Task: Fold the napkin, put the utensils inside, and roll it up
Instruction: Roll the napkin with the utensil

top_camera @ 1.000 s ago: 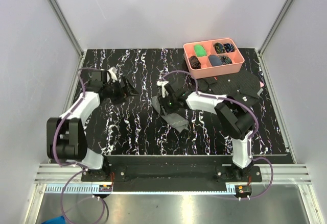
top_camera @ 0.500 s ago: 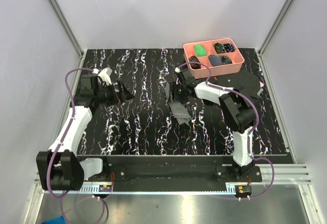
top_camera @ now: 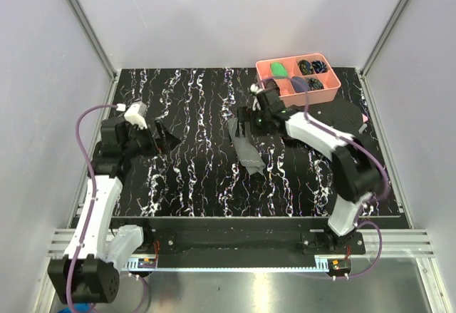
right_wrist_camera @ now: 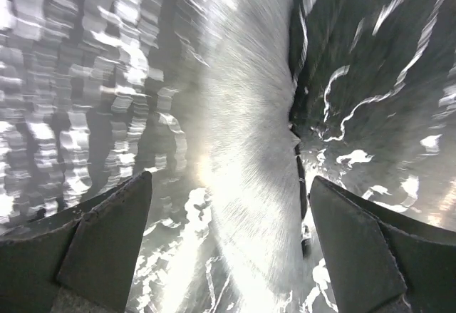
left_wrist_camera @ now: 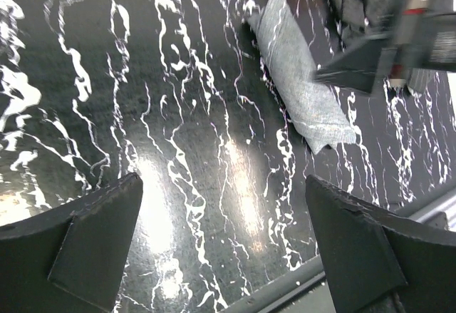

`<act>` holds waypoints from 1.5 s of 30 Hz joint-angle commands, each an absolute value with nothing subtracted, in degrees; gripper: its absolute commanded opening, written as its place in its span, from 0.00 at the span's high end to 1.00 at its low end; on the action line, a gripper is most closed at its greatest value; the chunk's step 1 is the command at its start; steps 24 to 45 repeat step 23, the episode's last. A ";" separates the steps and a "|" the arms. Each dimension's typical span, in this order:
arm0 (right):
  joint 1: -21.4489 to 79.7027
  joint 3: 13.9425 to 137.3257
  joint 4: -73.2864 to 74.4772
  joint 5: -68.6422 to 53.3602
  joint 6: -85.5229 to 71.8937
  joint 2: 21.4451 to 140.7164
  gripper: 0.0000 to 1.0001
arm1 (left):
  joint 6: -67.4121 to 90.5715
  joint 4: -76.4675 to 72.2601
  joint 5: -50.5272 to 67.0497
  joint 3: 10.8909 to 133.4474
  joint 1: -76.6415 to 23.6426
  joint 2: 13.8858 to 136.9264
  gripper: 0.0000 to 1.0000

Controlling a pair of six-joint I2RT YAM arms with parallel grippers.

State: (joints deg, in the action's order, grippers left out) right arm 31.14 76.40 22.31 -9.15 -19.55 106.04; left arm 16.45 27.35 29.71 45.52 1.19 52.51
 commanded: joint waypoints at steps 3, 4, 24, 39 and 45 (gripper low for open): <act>30.67 67.08 13.20 -3.36 -13.36 82.38 0.00 | 14.85 24.70 24.79 44.30 1.41 43.35 0.01; 30.67 64.36 11.01 -2.03 -12.84 79.66 0.00 | 14.94 24.18 24.52 44.04 1.32 42.11 0.01; 29.09 35.33 -4.92 10.99 -17.14 57.22 0.00 | 16.87 20.04 16.26 39.55 1.41 26.98 0.01; 29.09 35.33 -4.92 10.99 -17.14 57.22 0.00 | 16.87 20.04 16.26 39.55 1.41 26.98 0.01; 29.09 35.33 -4.92 10.99 -17.14 57.22 0.00 | 16.87 20.04 16.26 39.55 1.41 26.98 0.01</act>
